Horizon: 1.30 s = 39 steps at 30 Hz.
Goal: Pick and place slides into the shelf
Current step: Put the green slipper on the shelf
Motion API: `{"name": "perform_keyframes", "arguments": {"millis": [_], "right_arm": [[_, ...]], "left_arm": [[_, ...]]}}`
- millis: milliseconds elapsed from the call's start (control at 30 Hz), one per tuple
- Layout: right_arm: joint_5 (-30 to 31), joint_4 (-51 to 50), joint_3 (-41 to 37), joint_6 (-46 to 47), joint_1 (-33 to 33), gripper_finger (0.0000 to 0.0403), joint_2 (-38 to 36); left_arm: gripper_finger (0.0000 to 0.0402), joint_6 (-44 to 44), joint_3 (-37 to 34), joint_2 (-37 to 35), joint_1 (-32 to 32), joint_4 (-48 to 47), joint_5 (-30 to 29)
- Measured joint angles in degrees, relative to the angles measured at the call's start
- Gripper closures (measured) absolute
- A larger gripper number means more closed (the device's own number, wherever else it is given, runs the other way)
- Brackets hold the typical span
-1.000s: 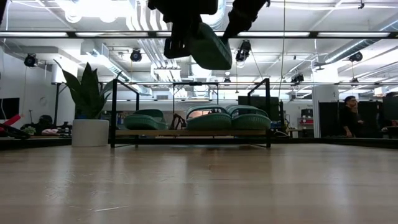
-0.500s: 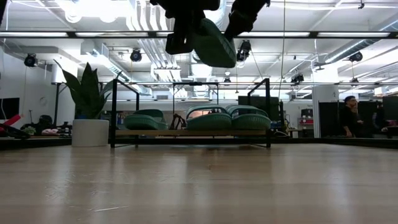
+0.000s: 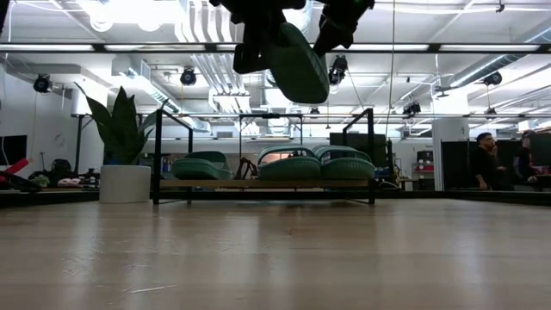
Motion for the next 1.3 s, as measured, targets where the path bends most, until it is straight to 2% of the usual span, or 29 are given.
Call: {"name": "perform_keyframes", "arguments": {"millis": [233,433,667,800,900,1067,1167,1300], "right_arm": [[1.5,0.1,0.0,-0.1,0.0,0.0393,0.0],[1.7,0.1,0.0,-0.2,0.0,0.0394,-0.1],[1.8,0.6,-0.1,-0.1,0.0,0.0394,-0.2],[2.0,1.2,-0.2,-0.5,0.0,0.0394,-0.2],[3.6,1.6,-0.3,-1.9,-0.3,0.0395,-0.2],[3.0,2.3,-0.4,-2.0,-0.3,0.0395,-0.3],[2.5,2.2,-0.4,-1.9,-0.2,0.0395,-0.3],[2.5,2.5,-0.4,-1.5,-0.2,0.0395,-0.4]], "left_arm": [[0.0339,-0.2,0.0,0.0,0.0,1.3,0.2],[0.0334,-3.0,-0.1,-0.2,0.0,2.2,0.0],[0.0324,-4.7,-0.9,-4.0,0.0,1.7,-0.2],[0.0277,-7.8,-1.7,-6.9,0.0,-0.4,-0.6],[0.0226,-14.2,-1.6,-9.5,-0.3,-4.5,-2.0],[0.0151,-22.7,-1.8,-12.2,-0.5,-13.5,-2.0],[0.0126,-27.4,-1.8,-13.5,-0.8,-18.0,-1.9],[0.0117,-33.0,-2.6,-14.7,-1.9,-24.5,-1.4]]}}
